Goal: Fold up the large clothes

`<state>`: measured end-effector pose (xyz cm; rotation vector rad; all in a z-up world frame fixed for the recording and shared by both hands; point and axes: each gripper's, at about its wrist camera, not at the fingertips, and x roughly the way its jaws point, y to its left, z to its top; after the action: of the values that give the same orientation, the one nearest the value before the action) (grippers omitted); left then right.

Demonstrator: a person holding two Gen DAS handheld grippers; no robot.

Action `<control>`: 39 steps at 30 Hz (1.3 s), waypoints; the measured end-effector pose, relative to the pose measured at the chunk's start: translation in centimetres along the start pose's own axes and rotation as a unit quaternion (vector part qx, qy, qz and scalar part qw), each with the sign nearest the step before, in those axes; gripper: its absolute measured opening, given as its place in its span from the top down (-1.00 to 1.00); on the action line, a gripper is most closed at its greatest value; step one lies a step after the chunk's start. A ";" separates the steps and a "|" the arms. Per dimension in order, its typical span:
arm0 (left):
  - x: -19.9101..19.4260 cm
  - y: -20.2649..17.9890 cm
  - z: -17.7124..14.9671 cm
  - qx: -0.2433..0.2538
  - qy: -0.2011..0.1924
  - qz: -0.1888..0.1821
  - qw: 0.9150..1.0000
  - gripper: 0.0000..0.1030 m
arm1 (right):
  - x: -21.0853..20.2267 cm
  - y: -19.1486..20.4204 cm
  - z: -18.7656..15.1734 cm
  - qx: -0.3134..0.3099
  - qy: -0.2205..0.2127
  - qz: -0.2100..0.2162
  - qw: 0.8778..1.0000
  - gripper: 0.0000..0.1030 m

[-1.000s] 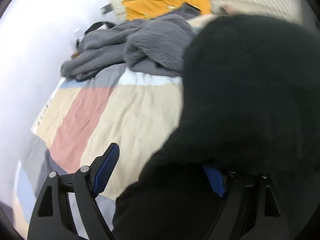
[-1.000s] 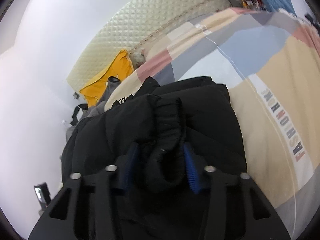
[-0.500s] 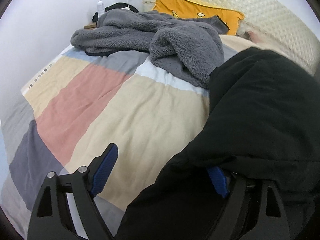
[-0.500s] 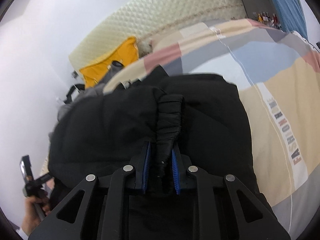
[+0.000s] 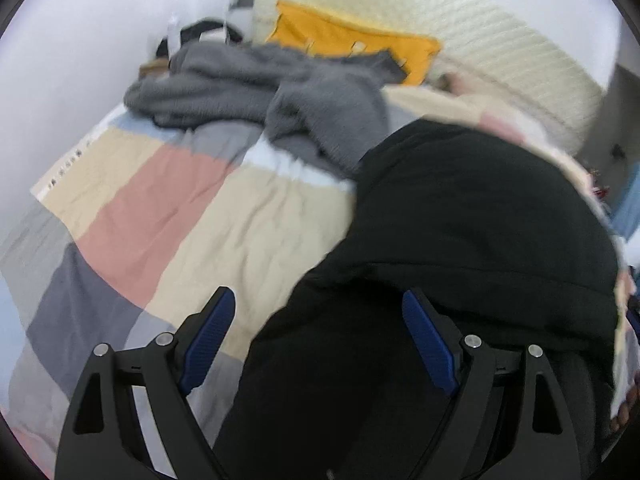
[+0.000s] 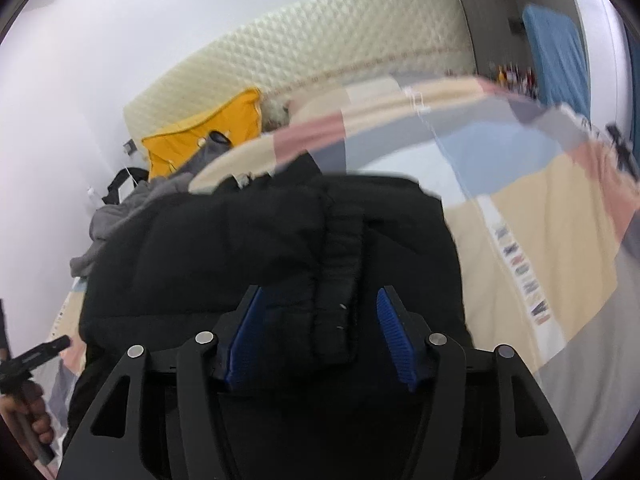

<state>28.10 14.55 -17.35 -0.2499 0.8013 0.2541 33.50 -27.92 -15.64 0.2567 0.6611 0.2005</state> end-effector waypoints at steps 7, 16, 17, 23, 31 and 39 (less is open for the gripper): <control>-1.5 -7.2 3.7 0.046 -0.040 -0.096 0.993 -0.72 | -1.3 5.7 4.0 -0.075 -0.065 0.011 0.995 -0.23; 7.5 -16.9 6.9 0.136 -0.028 -0.081 0.987 -0.73 | 8.8 8.5 4.6 -0.134 0.000 -0.009 0.991 -0.30; 8.5 -17.5 7.0 0.145 -0.028 -0.072 0.986 -0.73 | 9.9 8.2 4.2 -0.141 0.011 -0.014 0.990 -0.32; 11.9 -17.8 7.0 0.164 -0.008 -0.068 0.984 -0.81 | 13.2 6.3 3.3 -0.118 0.026 -0.004 0.993 -0.36; 13.9 -18.3 6.1 0.169 -0.011 -0.058 0.984 -0.84 | 15.1 5.9 2.3 -0.121 0.025 -0.008 0.992 -0.36; 14.9 -18.5 5.7 0.161 -0.010 -0.052 0.985 -0.87 | 16.6 5.6 1.9 -0.123 0.027 -0.010 0.992 -0.37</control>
<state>47.70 0.87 -22.16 0.0164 0.7936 0.0264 46.92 -18.60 -22.12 0.0073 0.6843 0.2672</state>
